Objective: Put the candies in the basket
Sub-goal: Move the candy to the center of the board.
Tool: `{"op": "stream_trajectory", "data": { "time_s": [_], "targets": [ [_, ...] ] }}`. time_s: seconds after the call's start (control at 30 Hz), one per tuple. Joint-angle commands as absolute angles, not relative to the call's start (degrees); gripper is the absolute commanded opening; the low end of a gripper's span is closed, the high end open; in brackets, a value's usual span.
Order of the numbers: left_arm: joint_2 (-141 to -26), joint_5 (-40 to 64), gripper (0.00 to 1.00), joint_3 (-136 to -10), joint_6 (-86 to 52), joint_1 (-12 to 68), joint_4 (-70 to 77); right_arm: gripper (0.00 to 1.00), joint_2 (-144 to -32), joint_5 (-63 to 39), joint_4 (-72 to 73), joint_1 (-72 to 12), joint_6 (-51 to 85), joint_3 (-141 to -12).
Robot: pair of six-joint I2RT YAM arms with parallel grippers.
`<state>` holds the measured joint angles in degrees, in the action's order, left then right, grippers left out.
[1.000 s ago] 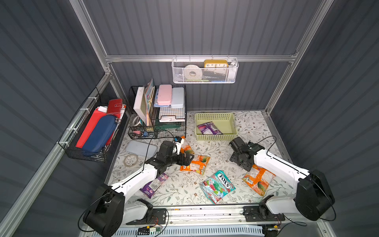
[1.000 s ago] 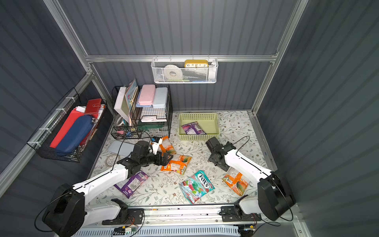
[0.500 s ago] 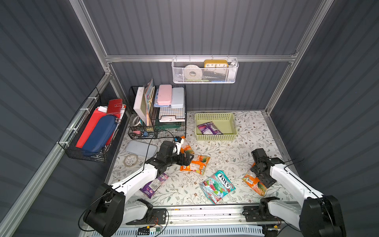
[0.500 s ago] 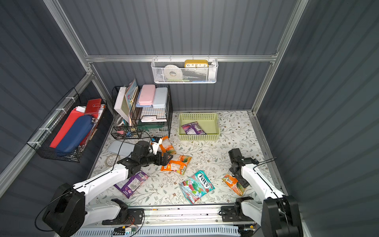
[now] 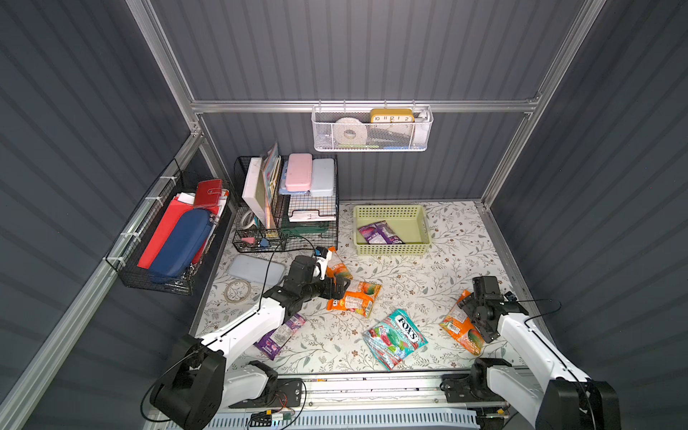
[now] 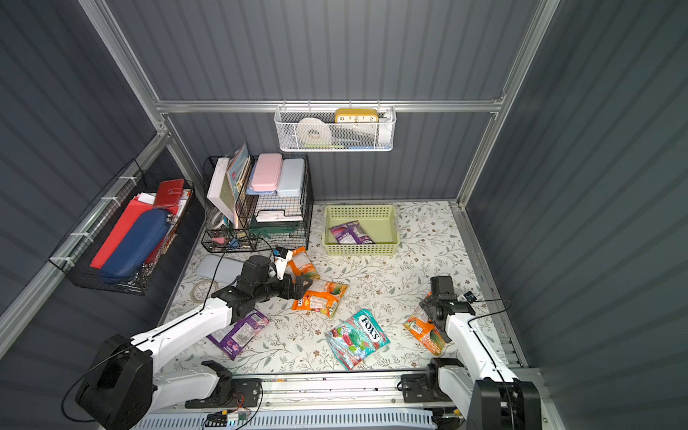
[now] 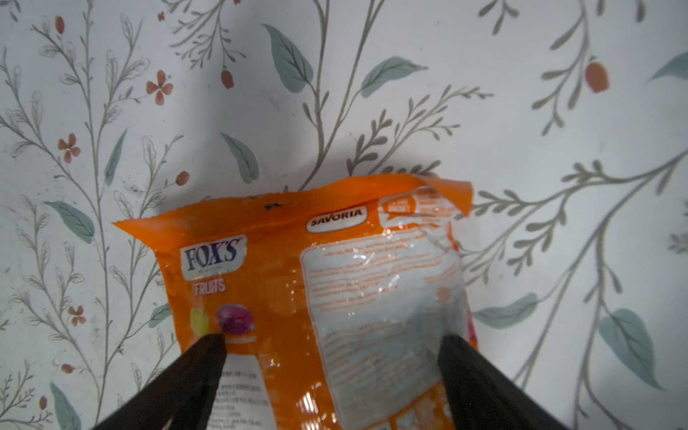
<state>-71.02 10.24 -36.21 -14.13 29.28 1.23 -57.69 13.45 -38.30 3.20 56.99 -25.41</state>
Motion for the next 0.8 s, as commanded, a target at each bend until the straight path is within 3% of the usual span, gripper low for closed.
{"op": "stream_trajectory", "data": {
  "time_s": [0.0,0.27,0.5,0.63,0.77],
  "targets": [
    [-70.98,10.95,0.99,-36.96,-13.01,29.53,1.00,0.96,-58.04,9.48,-35.27,3.52,55.28,-24.60],
    [-72.49,12.54,0.99,-37.15,-12.93,29.52,1.59,0.91,-57.25,-9.94,-22.30,2.63,52.31,-20.13],
    [-74.66,14.50,0.96,-37.13,-15.16,29.61,3.79,0.91,-60.56,-8.10,-17.99,-8.88,56.65,-22.23],
    [-77.81,16.30,0.87,-38.15,-18.94,31.09,6.42,0.88,-65.04,-9.15,-14.28,-14.95,59.40,-24.26],
    [-82.17,14.93,0.71,-41.21,-20.66,35.84,7.60,0.85,-68.55,-8.71,-15.92,-16.70,54.52,-27.71]
  ]
}}
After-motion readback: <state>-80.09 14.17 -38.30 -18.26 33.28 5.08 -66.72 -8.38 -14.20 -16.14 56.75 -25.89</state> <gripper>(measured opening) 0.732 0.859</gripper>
